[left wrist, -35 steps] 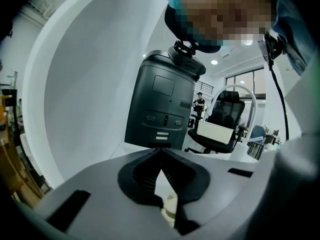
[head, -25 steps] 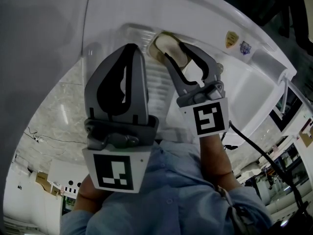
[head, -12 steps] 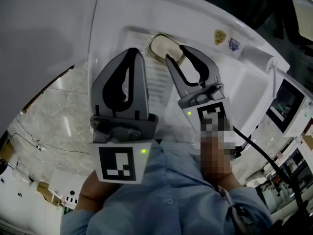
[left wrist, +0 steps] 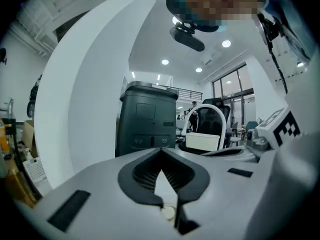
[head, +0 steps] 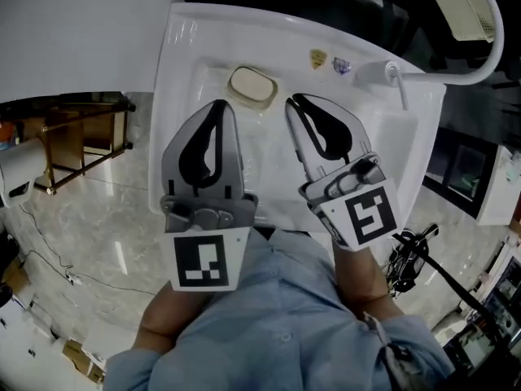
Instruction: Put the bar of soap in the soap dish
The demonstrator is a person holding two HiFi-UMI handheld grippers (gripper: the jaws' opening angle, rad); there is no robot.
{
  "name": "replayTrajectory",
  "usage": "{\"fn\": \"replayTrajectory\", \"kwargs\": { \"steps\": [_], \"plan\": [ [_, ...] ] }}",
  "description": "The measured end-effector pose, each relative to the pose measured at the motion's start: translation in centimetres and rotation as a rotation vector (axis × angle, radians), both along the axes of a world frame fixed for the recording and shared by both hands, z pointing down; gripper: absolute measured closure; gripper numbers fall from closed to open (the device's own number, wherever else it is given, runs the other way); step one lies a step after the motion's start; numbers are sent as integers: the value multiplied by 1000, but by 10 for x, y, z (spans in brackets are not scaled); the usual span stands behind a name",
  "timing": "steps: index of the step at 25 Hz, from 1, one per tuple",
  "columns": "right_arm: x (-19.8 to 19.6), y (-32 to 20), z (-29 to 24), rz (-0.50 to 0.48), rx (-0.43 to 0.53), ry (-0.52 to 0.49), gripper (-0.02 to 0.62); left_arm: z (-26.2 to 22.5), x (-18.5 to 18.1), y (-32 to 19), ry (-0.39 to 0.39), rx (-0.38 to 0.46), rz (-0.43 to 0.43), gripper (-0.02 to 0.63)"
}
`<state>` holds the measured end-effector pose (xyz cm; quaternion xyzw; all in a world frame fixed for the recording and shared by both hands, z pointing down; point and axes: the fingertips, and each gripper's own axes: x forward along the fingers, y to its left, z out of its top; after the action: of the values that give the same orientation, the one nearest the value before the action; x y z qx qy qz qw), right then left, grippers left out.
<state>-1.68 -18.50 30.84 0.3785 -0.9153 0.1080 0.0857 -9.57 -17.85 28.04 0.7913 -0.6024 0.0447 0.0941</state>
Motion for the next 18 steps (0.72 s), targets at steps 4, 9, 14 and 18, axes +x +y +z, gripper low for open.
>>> {"fn": "replayTrajectory", "kwargs": {
  "steps": [4,9,14,18],
  "plan": [
    [21,25,-41,11,83,-20,592,-25,14,30,-21,48,-6,600],
    [37,49,-82,17,188,-37,594,-62,36,57,-68,163,-9,600],
    [40,77,-111,5,246,-42,594,-84,51,85,-73,207,-20,600],
    [44,93,-120,-4,276,-51,594,-93,60,99,-81,232,-25,600]
  ]
}}
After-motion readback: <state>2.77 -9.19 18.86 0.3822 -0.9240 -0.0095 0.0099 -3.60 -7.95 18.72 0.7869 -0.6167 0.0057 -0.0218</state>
